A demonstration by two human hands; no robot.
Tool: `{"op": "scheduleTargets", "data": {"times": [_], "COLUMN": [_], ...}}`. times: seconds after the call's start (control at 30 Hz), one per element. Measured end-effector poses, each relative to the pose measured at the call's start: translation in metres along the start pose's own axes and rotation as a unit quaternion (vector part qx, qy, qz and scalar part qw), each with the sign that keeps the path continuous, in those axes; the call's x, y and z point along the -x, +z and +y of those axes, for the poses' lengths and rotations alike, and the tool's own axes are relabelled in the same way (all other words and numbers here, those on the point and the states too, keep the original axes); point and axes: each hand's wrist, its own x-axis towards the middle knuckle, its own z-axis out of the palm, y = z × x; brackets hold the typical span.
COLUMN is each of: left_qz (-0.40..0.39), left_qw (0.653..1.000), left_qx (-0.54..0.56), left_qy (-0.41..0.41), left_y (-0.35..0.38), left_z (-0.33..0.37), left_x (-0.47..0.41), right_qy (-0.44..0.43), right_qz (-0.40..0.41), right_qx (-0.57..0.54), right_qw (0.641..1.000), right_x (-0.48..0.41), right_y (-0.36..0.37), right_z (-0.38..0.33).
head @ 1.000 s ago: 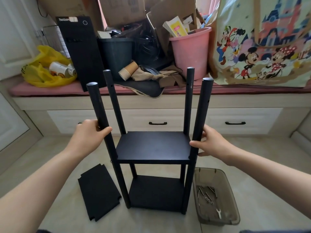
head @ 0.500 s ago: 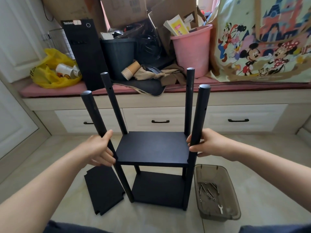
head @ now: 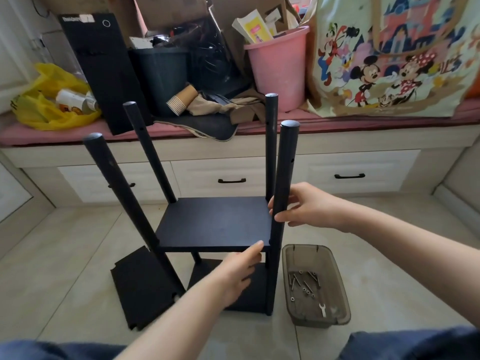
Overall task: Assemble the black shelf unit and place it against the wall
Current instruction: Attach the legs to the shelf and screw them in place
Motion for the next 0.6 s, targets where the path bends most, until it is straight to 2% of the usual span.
{"op": "scheduleTargets", "data": {"times": [0.07,0.2,0.3,0.47,0.6], "left_qz": [0.012,0.038,0.029,0.024,-0.006], "left_qw": [0.995,0.982,0.975,0.972,0.968], "left_qx": [0.094,0.168,0.170,0.145,0.133], "left_qy": [0.012,0.081,0.142,0.185,0.211], "left_y": [0.014,0.025,0.027,0.022,0.024], "left_z": [-0.009,-0.021,-0.021,-0.027,-0.027], "left_x": [-0.014,-0.030,-0.036,-0.044,-0.041], "right_qy": [-0.020,-0.045,-0.046,-0.020,-0.009], "right_qz": [0.016,0.047,0.058,0.064,0.037], "right_qx": [0.025,0.062,0.066,0.120,0.087], "right_qw": [0.999,0.996,0.995,0.991,0.995], "right_x": [0.000,0.001,0.003,0.007,0.007], "right_y": [0.003,0.007,0.010,0.020,0.023], "right_z": [0.001,0.005,0.010,0.017,0.019]}}
